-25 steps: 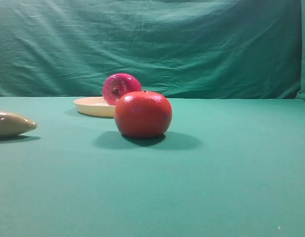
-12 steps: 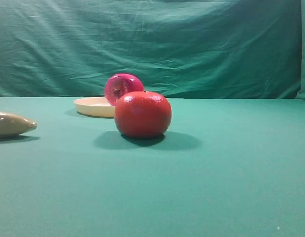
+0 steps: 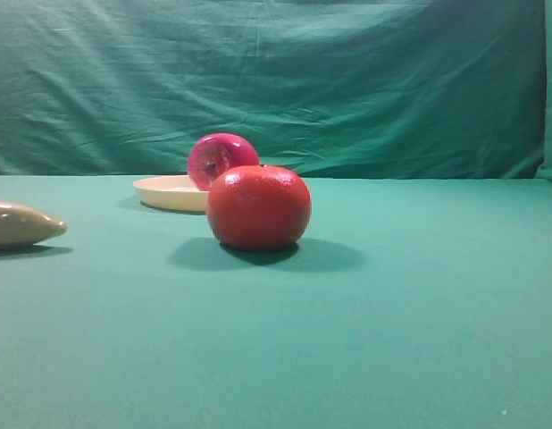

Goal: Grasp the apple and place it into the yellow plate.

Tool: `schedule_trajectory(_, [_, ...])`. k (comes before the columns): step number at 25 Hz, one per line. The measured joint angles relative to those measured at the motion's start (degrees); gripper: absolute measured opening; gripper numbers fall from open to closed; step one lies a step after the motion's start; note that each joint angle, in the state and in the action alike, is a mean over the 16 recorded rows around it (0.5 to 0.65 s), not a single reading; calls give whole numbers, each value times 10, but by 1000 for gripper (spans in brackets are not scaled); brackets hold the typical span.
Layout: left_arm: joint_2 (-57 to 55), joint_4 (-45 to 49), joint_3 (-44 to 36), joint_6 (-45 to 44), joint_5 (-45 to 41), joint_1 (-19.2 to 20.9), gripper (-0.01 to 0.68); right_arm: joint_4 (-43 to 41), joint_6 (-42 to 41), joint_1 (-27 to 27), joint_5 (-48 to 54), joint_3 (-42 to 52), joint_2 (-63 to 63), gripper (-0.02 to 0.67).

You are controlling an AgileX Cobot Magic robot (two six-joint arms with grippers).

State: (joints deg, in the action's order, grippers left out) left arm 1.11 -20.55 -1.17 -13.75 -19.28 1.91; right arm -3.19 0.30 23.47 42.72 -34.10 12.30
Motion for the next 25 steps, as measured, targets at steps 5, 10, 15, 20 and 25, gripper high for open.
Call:
schedule_trajectory(5, [0, 0, 0, 0, 0, 0, 157, 4, 1, -65, -45, 88, -66, 0])
schedule_trajectory(10, [0, 0, 0, 0, 0, 0, 157, 6, 1, -122, -89, 176, -110, 0])
schedule_trajectory(15, [0, 0, 0, 0, 0, 0, 157, 9, 1, -164, -132, 255, -129, 0])
schedule_trajectory(20, [0, 0, 0, 0, 0, 0, 157, 13, 1, -191, -166, 312, -130, 0])
schedule_trajectory(25, [0, 0, 0, 0, 0, 0, 157, 18, 1, -203, -188, 342, -130, 0])
